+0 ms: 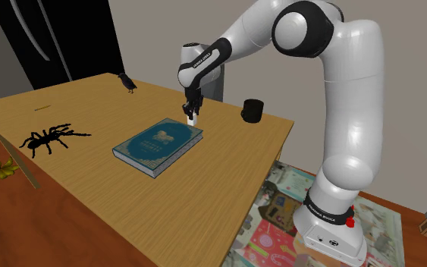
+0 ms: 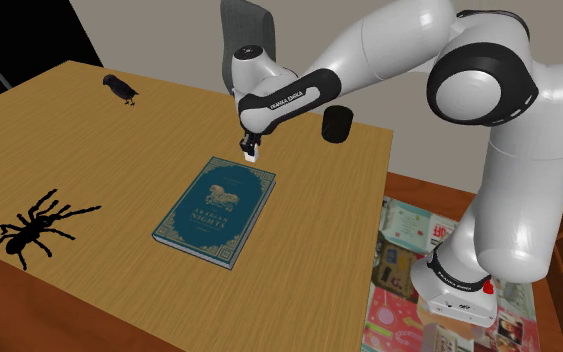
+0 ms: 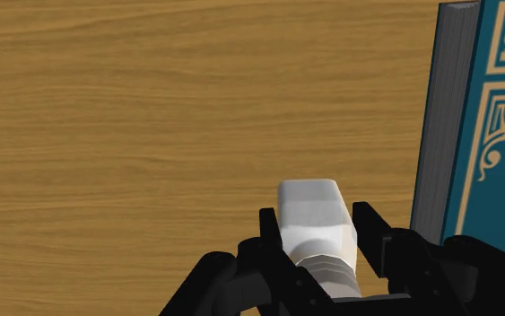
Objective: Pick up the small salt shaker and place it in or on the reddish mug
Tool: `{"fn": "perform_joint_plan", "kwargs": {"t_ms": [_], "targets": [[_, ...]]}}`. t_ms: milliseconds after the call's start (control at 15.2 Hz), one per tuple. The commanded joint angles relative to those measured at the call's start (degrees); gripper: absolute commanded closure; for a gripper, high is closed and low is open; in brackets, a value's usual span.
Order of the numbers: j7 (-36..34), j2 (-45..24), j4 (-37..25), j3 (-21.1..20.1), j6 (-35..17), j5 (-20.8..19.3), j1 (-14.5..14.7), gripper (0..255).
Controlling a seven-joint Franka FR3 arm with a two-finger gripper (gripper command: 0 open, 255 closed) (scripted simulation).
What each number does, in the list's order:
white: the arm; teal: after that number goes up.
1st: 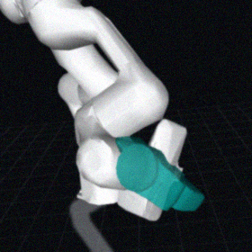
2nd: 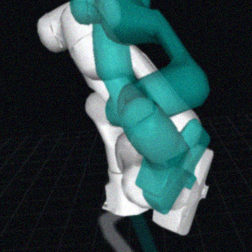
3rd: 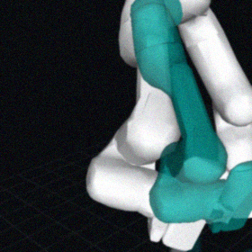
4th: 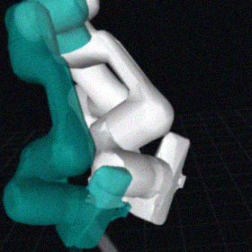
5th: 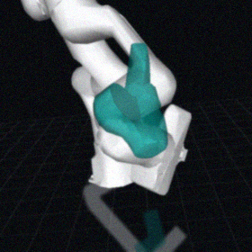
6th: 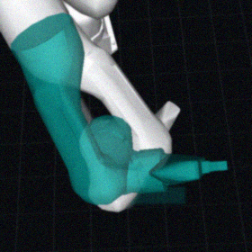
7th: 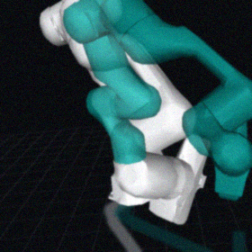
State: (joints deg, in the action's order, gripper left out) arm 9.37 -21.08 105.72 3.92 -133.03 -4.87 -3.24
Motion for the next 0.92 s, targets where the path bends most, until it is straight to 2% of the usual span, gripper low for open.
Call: {"fn": "perform_joint_plan", "kwargs": {"t_ms": [0, 132, 858], "targets": [[0.0, 0.0, 0.0, 0.0, 0.0, 0.0, 0.0, 255], [0.0, 0.0, 0.0, 0.0, 0.0, 0.0, 0.0, 255], [0.6, 3.7, -3.4, 0.0, 7.2, 0.2, 0.0, 255]]}}
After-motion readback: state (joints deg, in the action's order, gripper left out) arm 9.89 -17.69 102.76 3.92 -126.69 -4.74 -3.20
